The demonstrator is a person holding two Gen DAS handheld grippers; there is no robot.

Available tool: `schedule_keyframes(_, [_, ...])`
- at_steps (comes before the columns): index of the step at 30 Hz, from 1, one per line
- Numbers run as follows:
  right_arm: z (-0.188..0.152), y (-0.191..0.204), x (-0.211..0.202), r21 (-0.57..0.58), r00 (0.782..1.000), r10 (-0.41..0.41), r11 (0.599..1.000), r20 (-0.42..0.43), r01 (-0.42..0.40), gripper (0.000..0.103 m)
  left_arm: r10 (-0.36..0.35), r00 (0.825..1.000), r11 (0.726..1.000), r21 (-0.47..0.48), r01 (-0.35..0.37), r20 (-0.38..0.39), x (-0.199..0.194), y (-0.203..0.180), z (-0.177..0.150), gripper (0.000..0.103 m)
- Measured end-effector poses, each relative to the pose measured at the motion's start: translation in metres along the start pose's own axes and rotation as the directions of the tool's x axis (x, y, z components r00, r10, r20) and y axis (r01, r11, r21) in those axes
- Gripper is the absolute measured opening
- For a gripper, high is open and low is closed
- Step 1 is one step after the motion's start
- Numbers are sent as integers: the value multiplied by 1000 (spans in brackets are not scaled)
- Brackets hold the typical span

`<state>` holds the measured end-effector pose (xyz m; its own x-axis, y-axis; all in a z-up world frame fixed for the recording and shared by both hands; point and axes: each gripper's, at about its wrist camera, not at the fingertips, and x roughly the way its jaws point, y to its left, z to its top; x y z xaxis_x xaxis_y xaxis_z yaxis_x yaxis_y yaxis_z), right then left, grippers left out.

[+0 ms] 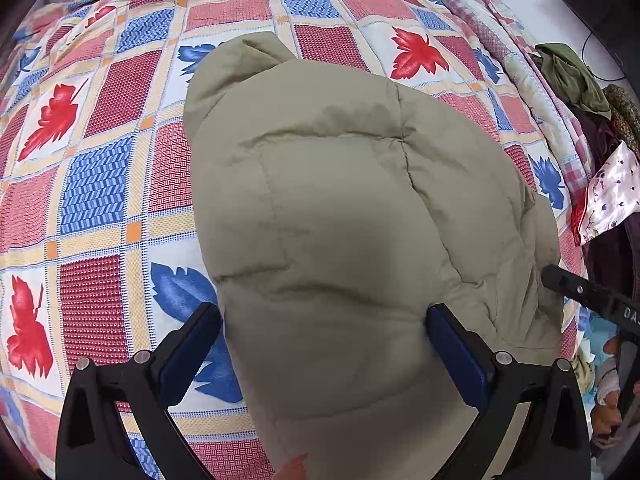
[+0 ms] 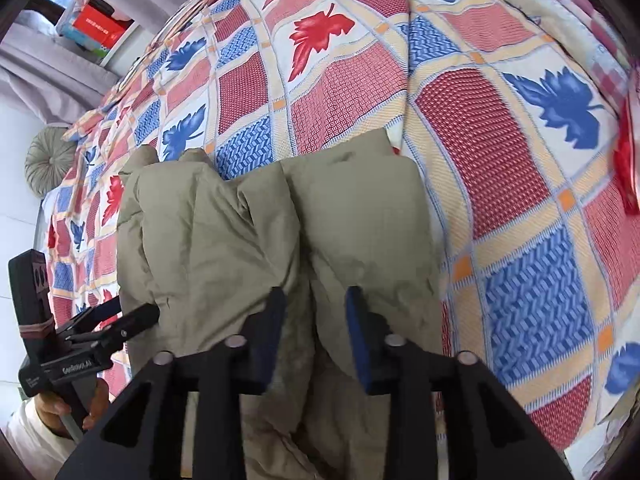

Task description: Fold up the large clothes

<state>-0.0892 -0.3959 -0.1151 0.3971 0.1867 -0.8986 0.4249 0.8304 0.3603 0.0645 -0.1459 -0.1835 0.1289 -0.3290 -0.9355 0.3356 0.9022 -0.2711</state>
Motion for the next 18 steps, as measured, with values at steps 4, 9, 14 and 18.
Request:
schedule_keyframes(4, [-11, -3, -12, -3, 999, -35, 999, 13, 35, 51, 11, 1000, 1000, -17, -11, 9, -7, 10, -7, 103])
schedule_keyframes(9, [-20, -10, -21, -1, 999, -39, 999, 21, 39, 75, -3, 1000, 999, -49, 3, 0, -14, 27, -15, 103])
schedule_keyframes(14, [-23, -22, -27, 7, 999, -23, 1000, 47, 23, 85, -93, 995, 991, -99, 89, -33, -12, 47, -21, 103])
schedule_keyframes(18, [-24, -33, -22, 27, 999, 16, 999, 29, -17, 85, -157, 986, 980, -132, 149, -50, -8, 55, -24, 103])
